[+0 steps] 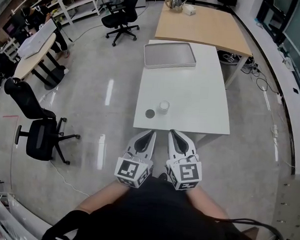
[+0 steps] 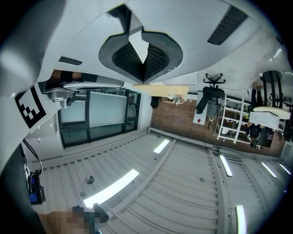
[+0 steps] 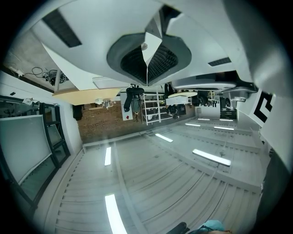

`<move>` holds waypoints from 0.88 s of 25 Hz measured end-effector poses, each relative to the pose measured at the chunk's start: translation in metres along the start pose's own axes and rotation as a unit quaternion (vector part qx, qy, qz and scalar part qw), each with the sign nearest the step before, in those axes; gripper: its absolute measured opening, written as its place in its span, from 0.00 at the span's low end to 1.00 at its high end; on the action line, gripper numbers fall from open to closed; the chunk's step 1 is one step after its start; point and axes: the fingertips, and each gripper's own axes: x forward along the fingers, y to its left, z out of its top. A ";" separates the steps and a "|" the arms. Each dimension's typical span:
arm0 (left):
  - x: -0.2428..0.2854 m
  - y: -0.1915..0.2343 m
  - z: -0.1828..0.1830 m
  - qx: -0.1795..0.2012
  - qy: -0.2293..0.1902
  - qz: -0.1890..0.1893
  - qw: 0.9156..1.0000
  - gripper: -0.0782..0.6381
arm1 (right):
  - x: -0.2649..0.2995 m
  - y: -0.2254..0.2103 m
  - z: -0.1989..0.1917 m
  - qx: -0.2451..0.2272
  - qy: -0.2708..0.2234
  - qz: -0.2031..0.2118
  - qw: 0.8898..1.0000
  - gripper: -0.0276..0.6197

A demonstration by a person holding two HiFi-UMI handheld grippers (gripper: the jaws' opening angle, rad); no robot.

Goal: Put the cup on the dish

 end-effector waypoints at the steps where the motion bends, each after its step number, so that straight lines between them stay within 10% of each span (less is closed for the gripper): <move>1: 0.004 -0.001 0.000 0.000 -0.001 -0.001 1.000 0.11 | 0.000 -0.003 0.000 0.000 0.000 -0.003 1.000 0.06; 22: 0.093 0.076 -0.020 0.000 0.039 -0.023 0.999 0.11 | 0.095 -0.044 -0.019 -0.005 0.036 -0.034 0.999 0.06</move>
